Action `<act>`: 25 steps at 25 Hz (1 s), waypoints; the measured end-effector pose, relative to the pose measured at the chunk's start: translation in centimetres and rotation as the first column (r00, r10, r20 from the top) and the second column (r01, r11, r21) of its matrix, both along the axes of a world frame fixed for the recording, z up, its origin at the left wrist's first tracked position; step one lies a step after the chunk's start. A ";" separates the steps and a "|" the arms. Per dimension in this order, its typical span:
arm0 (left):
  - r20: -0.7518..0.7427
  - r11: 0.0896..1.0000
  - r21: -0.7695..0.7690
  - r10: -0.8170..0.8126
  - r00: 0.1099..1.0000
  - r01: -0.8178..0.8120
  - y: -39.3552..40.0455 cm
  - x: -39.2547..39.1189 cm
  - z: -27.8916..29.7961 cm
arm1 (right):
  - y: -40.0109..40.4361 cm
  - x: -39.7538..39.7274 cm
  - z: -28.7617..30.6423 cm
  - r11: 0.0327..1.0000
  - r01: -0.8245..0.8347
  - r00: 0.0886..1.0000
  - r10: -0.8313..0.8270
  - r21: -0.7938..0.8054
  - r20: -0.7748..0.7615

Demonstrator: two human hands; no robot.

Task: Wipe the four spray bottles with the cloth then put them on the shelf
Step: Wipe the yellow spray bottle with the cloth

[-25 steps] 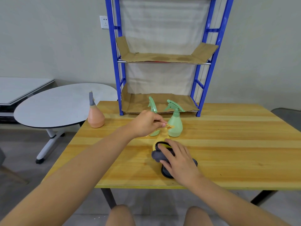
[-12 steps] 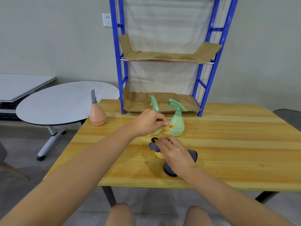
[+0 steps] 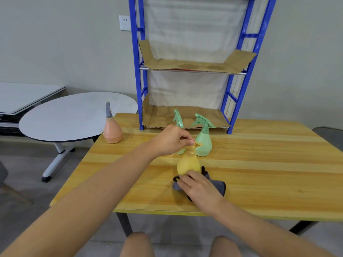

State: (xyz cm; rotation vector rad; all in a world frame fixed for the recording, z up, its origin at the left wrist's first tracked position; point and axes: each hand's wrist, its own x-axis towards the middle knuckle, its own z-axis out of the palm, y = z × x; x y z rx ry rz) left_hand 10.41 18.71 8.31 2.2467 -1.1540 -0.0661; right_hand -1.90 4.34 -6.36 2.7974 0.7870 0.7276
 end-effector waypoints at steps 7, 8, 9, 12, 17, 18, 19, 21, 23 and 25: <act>-0.043 0.999 -0.049 0.016 0.999 -0.019 0.5 0.0 -0.3 | -1.4 0.3 5.1 0.975 0.032 0.973 -0.081 0.222 0.215; -0.050 0.999 -0.045 0.022 0.999 -0.024 0.5 0.0 -0.3 | -1.4 0.0 4.7 0.978 0.019 0.980 -0.059 0.207 0.189; -0.057 0.999 -0.043 0.019 0.998 -0.022 0.5 -0.2 -0.1 | -1.3 -0.4 4.2 0.979 0.014 0.988 -0.045 0.204 0.150; -0.102 1.000 -0.018 0.005 0.995 -0.007 0.7 -0.6 0.4 | -1.9 -0.5 4.7 0.938 0.065 0.985 -0.116 0.340 0.131; -0.222 0.998 -0.045 0.024 0.975 -0.035 2.1 0.6 0.2 | -1.4 0.1 7.7 0.836 0.037 0.943 -0.211 0.548 0.258; -0.259 0.998 -0.046 0.027 0.965 -0.040 2.2 0.8 0.2 | -1.0 0.3 7.7 0.828 0.042 0.934 -0.231 0.559 0.272; -0.294 0.998 -0.048 0.025 0.956 -0.041 2.2 0.8 0.4 | -0.5 0.5 7.6 0.814 0.052 0.927 -0.255 0.579 0.276; -0.317 0.998 -0.054 0.015 0.948 -0.033 2.2 0.9 0.6 | 0.7 1.0 6.9 0.783 0.071 0.926 -0.282 0.618 0.252; -0.305 0.998 -0.043 0.027 0.952 -0.043 2.2 0.9 0.8 | 2.2 1.2 5.6 0.814 0.065 0.944 -0.237 0.578 0.228; -0.278 0.998 -0.010 0.049 0.959 -0.054 2.2 0.9 1.0 | 2.5 1.1 4.8 0.841 0.044 0.952 -0.199 0.539 0.233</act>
